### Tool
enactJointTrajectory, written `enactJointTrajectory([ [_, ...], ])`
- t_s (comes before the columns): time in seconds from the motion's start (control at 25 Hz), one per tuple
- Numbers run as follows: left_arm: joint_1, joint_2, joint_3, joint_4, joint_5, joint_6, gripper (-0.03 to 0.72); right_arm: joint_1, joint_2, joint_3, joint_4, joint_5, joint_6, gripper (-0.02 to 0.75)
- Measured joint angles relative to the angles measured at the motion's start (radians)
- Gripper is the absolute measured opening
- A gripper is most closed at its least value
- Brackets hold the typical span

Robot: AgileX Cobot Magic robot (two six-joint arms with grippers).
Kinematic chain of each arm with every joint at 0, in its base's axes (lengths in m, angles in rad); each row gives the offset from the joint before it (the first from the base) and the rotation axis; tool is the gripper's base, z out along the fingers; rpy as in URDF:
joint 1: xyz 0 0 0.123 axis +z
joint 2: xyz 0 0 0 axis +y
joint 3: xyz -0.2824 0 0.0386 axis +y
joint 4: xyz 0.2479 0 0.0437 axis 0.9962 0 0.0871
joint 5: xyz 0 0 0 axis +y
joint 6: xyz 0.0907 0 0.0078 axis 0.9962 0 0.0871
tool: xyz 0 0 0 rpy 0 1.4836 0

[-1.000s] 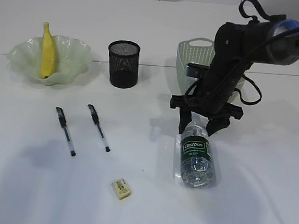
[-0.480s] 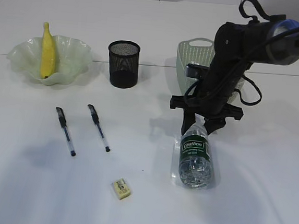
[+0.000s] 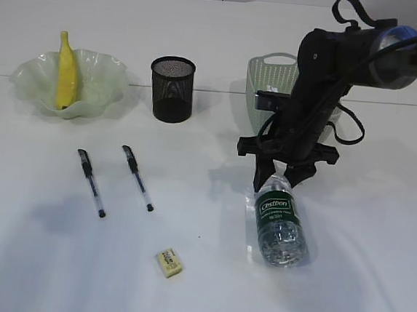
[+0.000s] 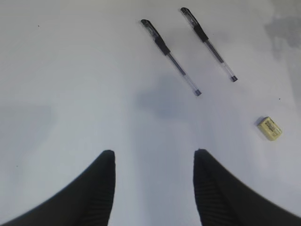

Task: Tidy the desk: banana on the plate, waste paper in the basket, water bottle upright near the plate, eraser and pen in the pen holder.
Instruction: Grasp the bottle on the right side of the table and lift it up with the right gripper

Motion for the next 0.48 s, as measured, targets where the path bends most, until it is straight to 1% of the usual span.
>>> enactJointTrajectory([
  [0.48, 0.000, 0.000, 0.000, 0.000, 0.000, 0.000, 0.382, 0.000, -0.110, 0.000, -0.018, -0.013, -0.059, 0.338],
])
